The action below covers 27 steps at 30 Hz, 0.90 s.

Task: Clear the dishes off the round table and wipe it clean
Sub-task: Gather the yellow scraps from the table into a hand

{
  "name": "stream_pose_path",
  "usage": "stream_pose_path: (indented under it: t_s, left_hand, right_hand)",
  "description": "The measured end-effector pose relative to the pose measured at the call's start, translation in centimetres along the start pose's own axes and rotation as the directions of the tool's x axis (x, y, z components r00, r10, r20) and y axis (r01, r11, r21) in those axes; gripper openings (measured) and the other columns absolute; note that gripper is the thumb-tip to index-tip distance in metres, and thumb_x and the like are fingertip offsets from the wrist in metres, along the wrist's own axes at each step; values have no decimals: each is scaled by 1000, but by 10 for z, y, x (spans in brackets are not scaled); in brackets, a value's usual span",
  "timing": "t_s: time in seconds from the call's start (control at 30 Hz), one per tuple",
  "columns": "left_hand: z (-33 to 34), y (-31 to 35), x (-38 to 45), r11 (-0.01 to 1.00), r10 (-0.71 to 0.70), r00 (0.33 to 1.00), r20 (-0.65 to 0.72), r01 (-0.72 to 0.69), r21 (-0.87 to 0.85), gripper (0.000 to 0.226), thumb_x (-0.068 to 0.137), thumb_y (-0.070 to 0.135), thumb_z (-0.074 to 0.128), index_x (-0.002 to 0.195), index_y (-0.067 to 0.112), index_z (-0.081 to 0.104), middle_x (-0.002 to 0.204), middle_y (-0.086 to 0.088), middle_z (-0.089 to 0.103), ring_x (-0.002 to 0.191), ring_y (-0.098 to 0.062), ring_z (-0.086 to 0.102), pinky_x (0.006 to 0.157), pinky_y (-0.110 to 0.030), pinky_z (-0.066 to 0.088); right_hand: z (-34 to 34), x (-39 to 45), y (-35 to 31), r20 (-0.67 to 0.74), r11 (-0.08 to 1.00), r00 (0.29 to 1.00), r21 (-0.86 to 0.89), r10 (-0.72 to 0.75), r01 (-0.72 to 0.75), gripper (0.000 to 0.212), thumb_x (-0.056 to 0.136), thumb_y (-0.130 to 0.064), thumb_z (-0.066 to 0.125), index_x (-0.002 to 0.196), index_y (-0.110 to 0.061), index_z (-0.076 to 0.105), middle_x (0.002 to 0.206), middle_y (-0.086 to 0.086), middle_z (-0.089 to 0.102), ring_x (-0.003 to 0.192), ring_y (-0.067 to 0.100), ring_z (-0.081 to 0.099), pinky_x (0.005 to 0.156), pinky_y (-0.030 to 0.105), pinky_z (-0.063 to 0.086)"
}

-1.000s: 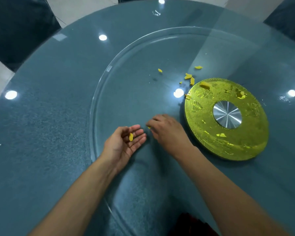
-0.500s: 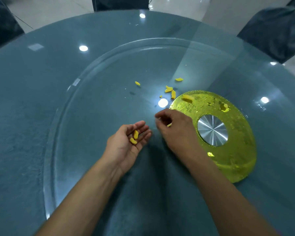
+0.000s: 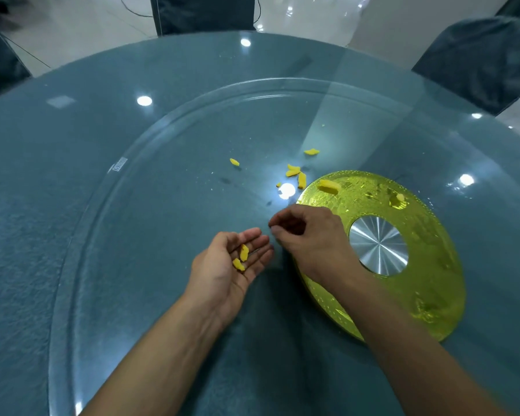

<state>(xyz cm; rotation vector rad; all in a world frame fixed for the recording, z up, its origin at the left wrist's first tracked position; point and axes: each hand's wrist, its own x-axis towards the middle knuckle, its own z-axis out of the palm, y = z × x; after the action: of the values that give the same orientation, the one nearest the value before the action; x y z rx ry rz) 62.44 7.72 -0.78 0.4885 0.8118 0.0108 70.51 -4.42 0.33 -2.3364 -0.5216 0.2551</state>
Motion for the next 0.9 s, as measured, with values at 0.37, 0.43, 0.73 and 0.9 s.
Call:
stream_pose_path:
  t_s: [0.37,0.43,0.73,0.9]
  left_hand:
    - [-20,11,-14,999,-10,999,-42,8,-37,31,101,5,40,96,-10,66,76,-19,73,66,-25,74,62,-31,63]
    - [-30,10,-24,1000,-5,999,-42,4,-14,30,102,7,41,97,-10,66,78,-18,74,70,-25,74,63,-31,63]
    - [-66,-4,-62,999,-44,999,-29,44,-15,41,101,11,39,87,-9,73,79,-18,74,65,-25,75,60,-30,63]
    - [-88,-7,-75,998,-59,998,-8,59,-19,46,95,10,43,71,-6,78,87,-22,75,71,-29,76,57,-32,62]
  right_hand:
    - [45,-39,21,74,800,995,-600,65,-7,71,96,-63,18,159,-30,16,166,3,19,152,25,17,123,44,14]
    - [45,-44,26,99,809,994,-587,55,14,76,92,-65,7,160,-31,8,168,2,11,154,23,8,125,44,6]
    - [15,-50,30,210,877,977,-475,33,72,69,94,-64,29,155,-32,30,160,-1,34,146,21,30,120,40,24]
    - [-21,-6,52,-164,924,986,-381,-33,-32,50,96,-15,53,146,-21,48,138,11,55,124,33,50,105,44,40]
